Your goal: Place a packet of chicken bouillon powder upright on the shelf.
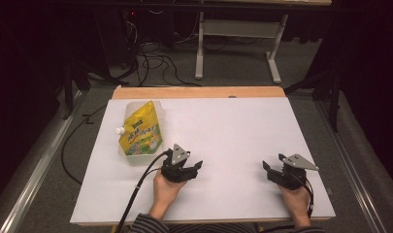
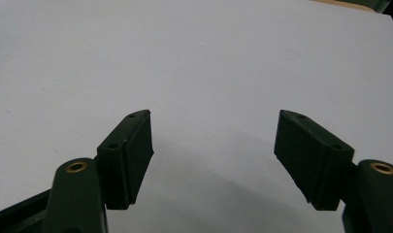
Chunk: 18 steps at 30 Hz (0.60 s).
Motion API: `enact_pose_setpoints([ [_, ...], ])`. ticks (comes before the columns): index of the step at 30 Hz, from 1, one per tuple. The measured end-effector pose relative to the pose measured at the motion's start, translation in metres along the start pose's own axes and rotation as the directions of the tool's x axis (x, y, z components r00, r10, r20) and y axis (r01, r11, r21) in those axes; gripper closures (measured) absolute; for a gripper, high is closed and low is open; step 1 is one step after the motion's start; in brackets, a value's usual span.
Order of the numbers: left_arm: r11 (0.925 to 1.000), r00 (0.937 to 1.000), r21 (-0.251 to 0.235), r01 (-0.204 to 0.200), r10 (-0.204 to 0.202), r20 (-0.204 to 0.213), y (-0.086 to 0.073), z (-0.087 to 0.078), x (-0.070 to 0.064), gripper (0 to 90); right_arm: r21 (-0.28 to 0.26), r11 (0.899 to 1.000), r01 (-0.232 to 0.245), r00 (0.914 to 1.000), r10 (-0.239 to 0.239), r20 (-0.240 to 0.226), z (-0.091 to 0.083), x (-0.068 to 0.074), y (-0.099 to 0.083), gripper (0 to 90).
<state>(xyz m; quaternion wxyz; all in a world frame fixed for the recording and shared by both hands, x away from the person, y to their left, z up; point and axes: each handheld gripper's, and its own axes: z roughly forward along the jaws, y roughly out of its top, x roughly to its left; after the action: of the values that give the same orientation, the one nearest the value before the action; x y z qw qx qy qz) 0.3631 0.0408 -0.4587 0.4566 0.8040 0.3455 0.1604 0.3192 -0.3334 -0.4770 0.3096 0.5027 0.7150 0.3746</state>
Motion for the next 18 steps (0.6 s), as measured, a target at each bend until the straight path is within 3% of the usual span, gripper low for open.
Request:
enact_pose_setpoints([
  [11,1.0000,0.9986,-0.004,0.000,0.000,-0.053,-0.005,0.016,0.002,42.5,0.000,1.000,0.000,1.0000,0.000,0.000,0.000,0.000,0.000,30.6],
  [13,0.9997,0.9953,-0.002,-0.026,0.026,-0.093,-0.006,0.018,0.001,42.1,-0.001,1.000,0.000,1.0000,0.000,0.000,0.000,0.000,0.000,30.6],
  [18,0.9993,0.9898,0.018,-0.032,0.034,-0.138,-0.012,0.026,0.000,41.3,0.001,1.000,0.002,1.0000,-0.002,0.000,0.000,0.000,0.000,30.6],
])
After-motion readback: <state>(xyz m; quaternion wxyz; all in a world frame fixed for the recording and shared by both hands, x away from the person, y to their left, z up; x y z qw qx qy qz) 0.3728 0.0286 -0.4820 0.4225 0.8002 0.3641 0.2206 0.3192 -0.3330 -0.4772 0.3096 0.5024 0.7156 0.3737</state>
